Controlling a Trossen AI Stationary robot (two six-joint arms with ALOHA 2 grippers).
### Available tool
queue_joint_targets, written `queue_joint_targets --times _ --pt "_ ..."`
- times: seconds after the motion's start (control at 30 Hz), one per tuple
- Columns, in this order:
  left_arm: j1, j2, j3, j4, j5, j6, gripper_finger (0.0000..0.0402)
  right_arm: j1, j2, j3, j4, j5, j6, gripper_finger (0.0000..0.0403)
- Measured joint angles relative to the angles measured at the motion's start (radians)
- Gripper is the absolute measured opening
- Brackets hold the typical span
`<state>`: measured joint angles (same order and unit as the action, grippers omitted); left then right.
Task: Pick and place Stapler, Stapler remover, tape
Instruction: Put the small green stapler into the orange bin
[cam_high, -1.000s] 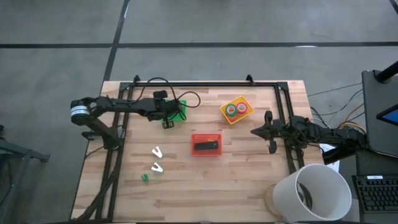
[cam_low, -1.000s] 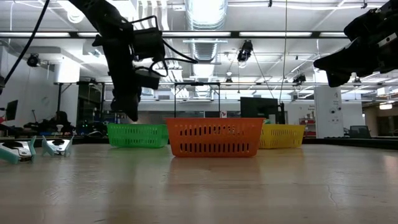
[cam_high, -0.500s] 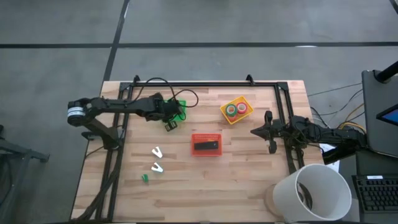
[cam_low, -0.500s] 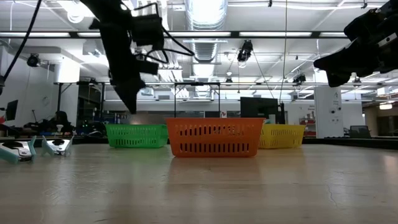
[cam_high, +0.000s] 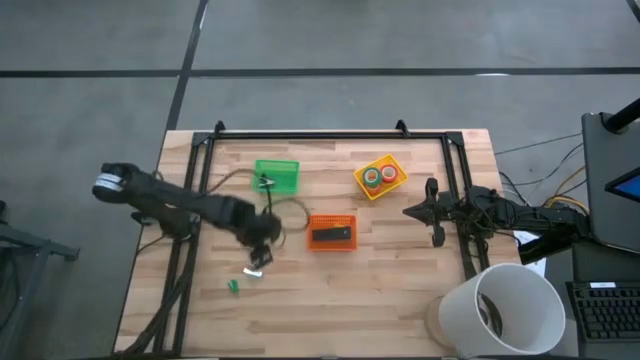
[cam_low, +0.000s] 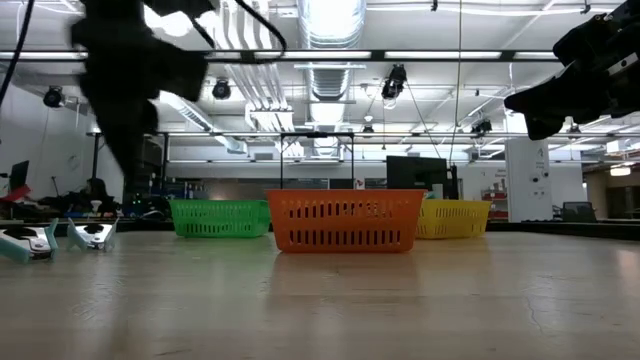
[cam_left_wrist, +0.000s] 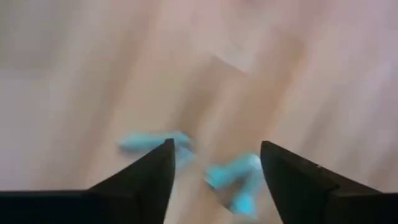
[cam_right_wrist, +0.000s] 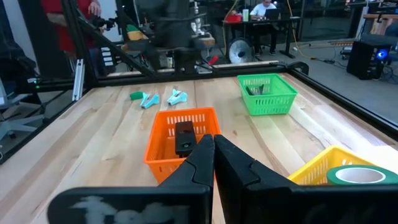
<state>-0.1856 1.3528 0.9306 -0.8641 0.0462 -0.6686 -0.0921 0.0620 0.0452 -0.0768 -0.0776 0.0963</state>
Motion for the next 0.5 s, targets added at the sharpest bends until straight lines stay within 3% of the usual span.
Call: queue_joint_targets --times 0.3,0.5 --pt "-0.372 0.002 -0.002 0.013 0.009 -0.289 0.0264 0.0 0.0 0.0 0.0 0.0 0.0 0.0009" --pt "-0.492 0.004 -0.002 0.003 -0.08 -0.378 0.0264 0.0 0.0 0.0 0.0 0.0 0.0 0.0009"
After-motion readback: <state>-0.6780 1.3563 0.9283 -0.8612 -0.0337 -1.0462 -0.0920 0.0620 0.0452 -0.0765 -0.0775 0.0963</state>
